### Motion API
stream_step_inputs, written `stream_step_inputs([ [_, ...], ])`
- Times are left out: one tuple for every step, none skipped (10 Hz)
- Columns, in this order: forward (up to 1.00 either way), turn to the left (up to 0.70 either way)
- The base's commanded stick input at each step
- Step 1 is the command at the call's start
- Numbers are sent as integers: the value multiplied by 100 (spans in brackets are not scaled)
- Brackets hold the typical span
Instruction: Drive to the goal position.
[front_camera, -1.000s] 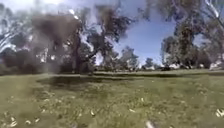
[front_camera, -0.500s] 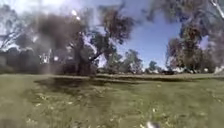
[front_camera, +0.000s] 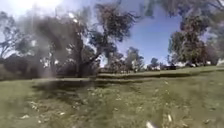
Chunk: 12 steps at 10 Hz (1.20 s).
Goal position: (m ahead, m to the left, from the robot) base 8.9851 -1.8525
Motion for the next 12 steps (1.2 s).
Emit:
stream_step_inputs([
  [85, 0],
  [85, -27],
  [85, -27],
  [85, -27],
  [85, -27],
  [85, -20],
  [85, -6],
  [85, 0],
  [85, 0],
  [85, 0],
  [85, 0],
  [85, 0],
])
